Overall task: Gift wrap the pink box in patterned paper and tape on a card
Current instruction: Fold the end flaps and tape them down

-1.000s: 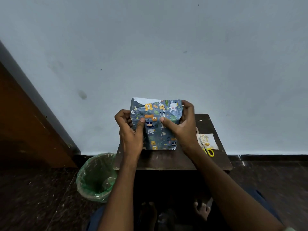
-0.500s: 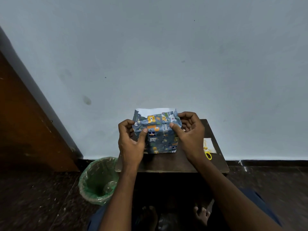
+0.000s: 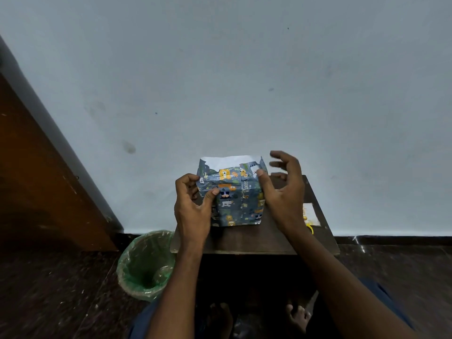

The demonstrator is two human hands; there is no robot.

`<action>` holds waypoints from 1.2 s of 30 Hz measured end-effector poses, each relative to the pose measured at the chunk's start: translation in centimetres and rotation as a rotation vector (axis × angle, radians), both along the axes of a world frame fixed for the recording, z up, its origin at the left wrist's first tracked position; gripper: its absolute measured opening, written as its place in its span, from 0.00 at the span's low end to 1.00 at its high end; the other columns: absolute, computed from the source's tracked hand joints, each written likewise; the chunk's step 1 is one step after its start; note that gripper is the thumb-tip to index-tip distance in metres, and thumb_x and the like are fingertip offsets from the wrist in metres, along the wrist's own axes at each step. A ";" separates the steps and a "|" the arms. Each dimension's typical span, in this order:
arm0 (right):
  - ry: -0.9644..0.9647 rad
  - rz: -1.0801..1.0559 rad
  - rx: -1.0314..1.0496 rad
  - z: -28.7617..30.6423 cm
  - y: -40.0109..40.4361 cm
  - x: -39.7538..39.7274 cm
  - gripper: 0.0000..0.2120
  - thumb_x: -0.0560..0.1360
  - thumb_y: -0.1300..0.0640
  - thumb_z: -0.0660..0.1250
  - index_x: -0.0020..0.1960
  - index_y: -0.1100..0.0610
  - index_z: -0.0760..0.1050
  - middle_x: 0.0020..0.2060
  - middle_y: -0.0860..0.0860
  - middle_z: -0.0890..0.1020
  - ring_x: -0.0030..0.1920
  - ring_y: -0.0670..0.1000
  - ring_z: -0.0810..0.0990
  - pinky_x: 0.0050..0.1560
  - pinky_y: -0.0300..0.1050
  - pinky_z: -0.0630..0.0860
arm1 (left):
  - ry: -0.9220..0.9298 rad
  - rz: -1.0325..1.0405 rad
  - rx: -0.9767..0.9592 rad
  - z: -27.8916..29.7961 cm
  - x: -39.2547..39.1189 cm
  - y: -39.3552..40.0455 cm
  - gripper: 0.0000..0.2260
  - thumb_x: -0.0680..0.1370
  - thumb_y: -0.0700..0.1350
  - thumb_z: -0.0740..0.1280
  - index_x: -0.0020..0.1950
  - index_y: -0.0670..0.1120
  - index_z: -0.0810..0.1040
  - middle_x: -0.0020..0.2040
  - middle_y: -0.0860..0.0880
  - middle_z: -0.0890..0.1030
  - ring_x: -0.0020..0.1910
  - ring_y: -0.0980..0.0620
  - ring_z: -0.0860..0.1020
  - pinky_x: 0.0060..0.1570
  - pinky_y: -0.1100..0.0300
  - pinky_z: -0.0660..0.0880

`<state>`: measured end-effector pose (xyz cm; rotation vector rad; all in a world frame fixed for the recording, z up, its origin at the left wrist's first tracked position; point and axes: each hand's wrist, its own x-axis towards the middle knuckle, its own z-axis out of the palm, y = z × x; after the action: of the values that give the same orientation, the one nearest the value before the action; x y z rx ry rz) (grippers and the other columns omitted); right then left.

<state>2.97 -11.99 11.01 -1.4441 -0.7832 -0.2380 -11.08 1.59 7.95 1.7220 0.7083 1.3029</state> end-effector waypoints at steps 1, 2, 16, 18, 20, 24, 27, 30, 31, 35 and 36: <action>-0.122 0.001 -0.066 0.4 -0.1 0.3 0.24 0.77 0.55 0.77 0.70 0.54 0.74 0.65 0.48 0.78 0.66 0.50 0.77 0.62 0.46 0.76 | 0.007 0.004 0.000 0.0 0.0 0.0 0.23 0.75 0.42 0.80 0.63 0.53 0.72 0.54 0.67 0.82 0.54 0.58 0.84 0.53 0.50 0.83; -0.248 0.011 -0.140 0.7 -0.1 0.7 0.28 0.76 0.54 0.77 0.73 0.53 0.73 0.66 0.47 0.77 0.69 0.50 0.73 0.66 0.45 0.71 | 0.013 0.007 -0.001 0.1 -0.1 0.0 0.23 0.76 0.42 0.80 0.63 0.53 0.72 0.54 0.67 0.82 0.53 0.58 0.84 0.53 0.48 0.83; -0.469 -0.020 -0.390 2.4 0.6 2.0 0.14 0.65 0.45 0.83 0.47 0.46 0.85 0.48 0.42 0.77 0.58 0.49 0.68 0.50 0.47 0.56 | 0.061 0.031 0.038 0.1 0.0 0.7 0.24 0.75 0.48 0.80 0.64 0.58 0.71 0.58 0.56 0.82 0.55 0.52 0.84 0.51 0.42 0.82; -0.442 0.044 -0.312 2.2 0.1 1.6 0.12 0.66 0.49 0.84 0.45 0.49 0.85 0.54 0.45 0.78 0.60 0.51 0.71 0.54 0.50 0.66 | 0.064 0.031 0.054 0.1 0.1 0.7 0.24 0.75 0.48 0.80 0.64 0.57 0.71 0.57 0.57 0.82 0.54 0.52 0.84 0.50 0.44 0.82; -0.372 0.073 -0.179 1.7 -0.4 0.6 0.15 0.66 0.56 0.85 0.50 0.54 0.84 0.60 0.52 0.76 0.62 0.52 0.75 0.58 0.45 0.74 | 0.063 0.029 0.068 0.1 0.0 0.7 0.23 0.75 0.49 0.80 0.63 0.56 0.72 0.57 0.59 0.82 0.53 0.53 0.84 0.49 0.49 0.82; -0.098 -0.019 -0.033 0.0 -0.6 -1.3 0.39 0.65 0.56 0.86 0.71 0.55 0.73 0.64 0.51 0.74 0.60 0.49 0.79 0.59 0.45 0.79 | 0.054 0.026 0.080 0.1 -0.4 0.7 0.22 0.74 0.50 0.81 0.61 0.56 0.74 0.55 0.63 0.82 0.52 0.56 0.84 0.48 0.58 0.80; 0.005 -0.044 -0.009 -0.4 -0.4 -1.3 0.44 0.63 0.53 0.87 0.74 0.53 0.70 0.60 0.50 0.77 0.57 0.49 0.79 0.58 0.48 0.79 | 0.052 0.028 0.078 0.1 -0.4 0.8 0.22 0.74 0.49 0.82 0.61 0.55 0.74 0.54 0.62 0.83 0.52 0.60 0.83 0.49 0.61 0.79; 0.076 -0.042 0.010 -0.5 -0.2 -0.9 0.40 0.63 0.53 0.87 0.71 0.51 0.73 0.52 0.47 0.81 0.54 0.50 0.81 0.58 0.55 0.79 | 0.060 0.037 0.081 0.2 -0.5 0.7 0.22 0.73 0.49 0.82 0.60 0.56 0.74 0.53 0.64 0.82 0.51 0.65 0.81 0.48 0.64 0.78; 0.063 -0.046 -0.005 -0.6 -0.2 -0.8 0.37 0.64 0.53 0.87 0.69 0.51 0.75 0.50 0.45 0.82 0.53 0.50 0.81 0.57 0.57 0.79 | 0.061 0.038 0.082 0.2 -0.6 0.7 0.22 0.73 0.48 0.82 0.60 0.56 0.74 0.53 0.64 0.82 0.51 0.66 0.81 0.47 0.65 0.77; -0.009 -0.024 -0.071 -0.8 -0.4 -0.5 0.31 0.66 0.53 0.85 0.67 0.48 0.79 0.50 0.41 0.83 0.55 0.49 0.82 0.56 0.58 0.79 | 0.069 0.041 0.078 0.2 -0.6 0.7 0.22 0.73 0.49 0.82 0.60 0.57 0.74 0.53 0.64 0.82 0.51 0.65 0.80 0.48 0.64 0.77; -0.025 -0.013 -0.079 -0.9 -0.4 -0.4 0.30 0.66 0.54 0.85 0.67 0.47 0.80 0.50 0.39 0.83 0.57 0.49 0.82 0.56 0.58 0.80 | 0.070 0.042 0.076 0.2 -0.6 0.7 0.22 0.73 0.49 0.82 0.60 0.57 0.74 0.53 0.64 0.82 0.51 0.65 0.80 0.48 0.64 0.77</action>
<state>2.55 -12.43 10.11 -1.5232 -0.8108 -0.2378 -11.63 2.28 8.14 1.8301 0.7468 1.3189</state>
